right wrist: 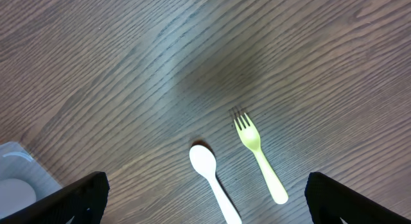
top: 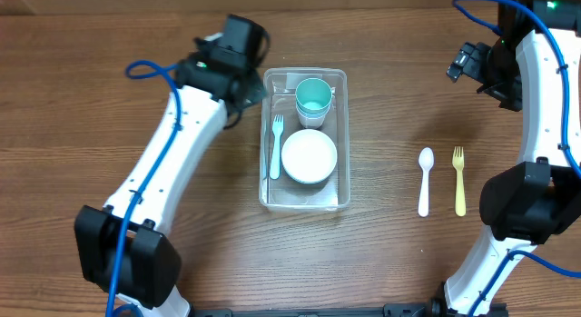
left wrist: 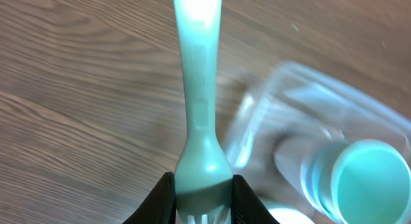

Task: Pack container
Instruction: 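Lift the white fork and carry it toward the container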

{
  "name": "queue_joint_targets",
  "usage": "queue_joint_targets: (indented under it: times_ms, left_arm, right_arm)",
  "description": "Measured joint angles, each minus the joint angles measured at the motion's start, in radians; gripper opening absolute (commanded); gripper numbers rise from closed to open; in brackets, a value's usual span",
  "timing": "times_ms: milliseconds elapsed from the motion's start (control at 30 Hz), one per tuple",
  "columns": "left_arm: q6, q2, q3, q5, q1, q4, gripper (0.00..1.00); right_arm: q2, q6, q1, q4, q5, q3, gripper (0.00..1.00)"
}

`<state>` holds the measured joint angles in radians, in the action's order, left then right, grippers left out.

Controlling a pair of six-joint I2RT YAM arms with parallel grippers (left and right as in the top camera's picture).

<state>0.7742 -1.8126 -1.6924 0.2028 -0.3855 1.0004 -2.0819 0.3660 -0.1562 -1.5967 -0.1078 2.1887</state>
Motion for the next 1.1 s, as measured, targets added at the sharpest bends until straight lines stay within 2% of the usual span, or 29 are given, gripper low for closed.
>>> queue_joint_targets:
  times_ms: [367, 633, 667, 700, 733, 767, 833, 1000, 1100]
  left_arm:
    - [-0.016, 0.0, 0.0, 0.0, -0.144, 0.023, 0.19]
    - [-0.05, 0.0, 0.0, 0.0, -0.158, 0.037, 0.19]
    - [-0.05, 0.0, 0.0, 0.0, -0.158, 0.042, 0.22]
    - [-0.05, 0.0, 0.0, 0.0, -0.158, 0.045, 0.36]
    - [-0.05, 0.0, 0.0, 0.0, -0.158, 0.048, 0.54]
    - [-0.053, 0.0, 0.0, 0.0, -0.158, 0.049, 0.62]
    - [-0.059, 0.0, 0.0, -0.001, -0.158, 0.05, 0.69]
    - [-0.067, 0.0, 0.0, -0.008, -0.158, 0.047, 0.7]
    - [-0.073, 0.0, 0.0, -0.008, -0.158, 0.045, 0.61]
  right_arm:
    - [0.0, 0.0, 0.0, 0.0, 0.0, 0.0, 1.0]
    - [0.0, 0.0, 0.0, 0.0, 0.0, 0.0, 1.0]
    - [0.0, 0.0, 0.0, 0.0, 0.0, 0.0, 1.0]
    - [0.0, 0.0, 0.0, 0.0, 0.0, 0.0, 1.0]
    - [0.0, 0.0, 0.0, 0.0, 0.0, 0.0, 1.0]
    - [0.0, 0.0, 0.0, 0.0, 0.0, 0.0, 1.0]
    - [0.0, 0.0, 0.0, 0.0, 0.0, 0.0, 1.0]
    - [0.0, 0.0, 0.0, 0.0, 0.0, 0.0, 1.0]
    - [0.0, 0.0, 0.0, 0.0, 0.0, 0.0, 1.0]
